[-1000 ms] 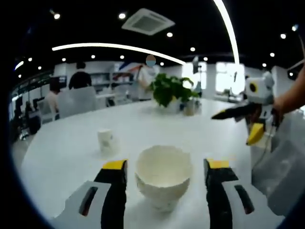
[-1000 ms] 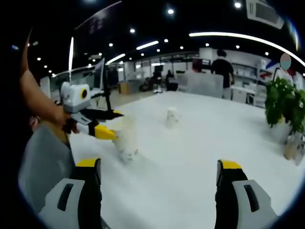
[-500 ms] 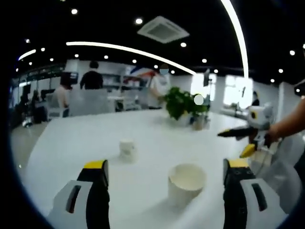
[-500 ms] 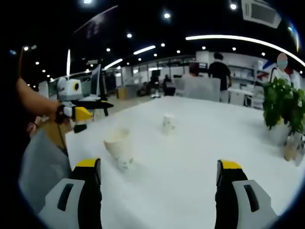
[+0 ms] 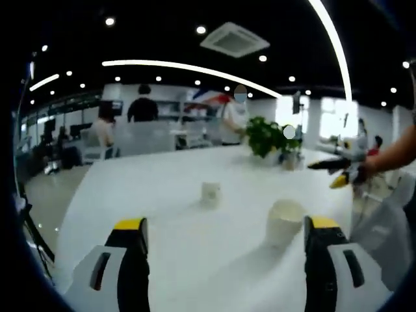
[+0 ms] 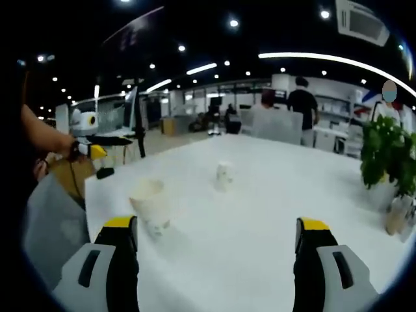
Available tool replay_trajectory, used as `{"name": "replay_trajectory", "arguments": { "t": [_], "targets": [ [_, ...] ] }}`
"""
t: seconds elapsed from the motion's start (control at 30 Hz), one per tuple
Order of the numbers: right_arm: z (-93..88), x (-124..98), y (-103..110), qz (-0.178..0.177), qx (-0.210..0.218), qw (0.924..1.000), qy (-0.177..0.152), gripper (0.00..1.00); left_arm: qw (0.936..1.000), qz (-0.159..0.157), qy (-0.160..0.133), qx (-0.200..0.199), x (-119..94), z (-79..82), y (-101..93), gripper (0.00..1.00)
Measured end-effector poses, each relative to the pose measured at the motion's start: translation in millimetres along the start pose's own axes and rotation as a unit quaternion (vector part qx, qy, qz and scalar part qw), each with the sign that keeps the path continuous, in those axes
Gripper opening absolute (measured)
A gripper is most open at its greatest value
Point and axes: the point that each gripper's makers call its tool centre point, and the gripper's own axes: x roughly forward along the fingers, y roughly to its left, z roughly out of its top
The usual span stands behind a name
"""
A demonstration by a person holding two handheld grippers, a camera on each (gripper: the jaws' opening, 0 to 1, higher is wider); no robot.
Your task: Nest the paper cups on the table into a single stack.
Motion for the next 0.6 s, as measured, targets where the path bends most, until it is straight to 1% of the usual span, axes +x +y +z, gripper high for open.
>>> {"name": "replay_trajectory", "arguments": {
  "t": [0.13, 0.2, 0.27, 0.37, 0.5, 0.53, 0.57, 0.6],
  "targets": [
    [1.5, 8, -2, 0.007, 0.008, 0.9999, -0.010, 1.00, 0.9999, 0.002, 0.009, 0.004, -7, -7.6, 0.8, 0.99],
    [2.2, 13, -1, 0.013, 0.009, 0.9998, -0.015, 1.00, 0.9999, 0.002, 0.008, 0.005, -9, -7.7, -0.2, 0.99],
    [-1.1, 19, -1, 0.015, 0.005, 0.9998, -0.008, 1.00, 0.9999, -0.002, 0.011, 0.005, -9, -8.2, -1.3, 0.99],
    [-3.9, 31, -1, 0.020, -0.001, 0.9998, -0.006, 1.00, 0.9997, -0.007, 0.016, 0.018, -10, -9.7, -2.3, 0.99],
    [-7.7, 48, -4, 0.023, 0.000, 0.9997, -0.004, 1.00, 0.9998, -0.008, 0.015, 0.014, -13, -11.6, -0.4, 0.99],
    [-6.2, 52, -5, 0.021, 0.005, 0.9997, -0.011, 1.00, 0.9998, -0.007, 0.014, 0.012, -13, -11.8, 0.2, 0.99],
    [-1.4, 57, -7, 0.020, 0.011, 0.9993, -0.028, 1.00, 0.9998, -0.007, 0.014, 0.012, -14, -12.1, 0.8, 0.99],
    [0.8, 61, -8, 0.020, 0.010, 0.9991, -0.036, 1.00, 0.9998, -0.007, 0.013, 0.012, -15, -12.3, 1.4, 0.99]
  ]
}}
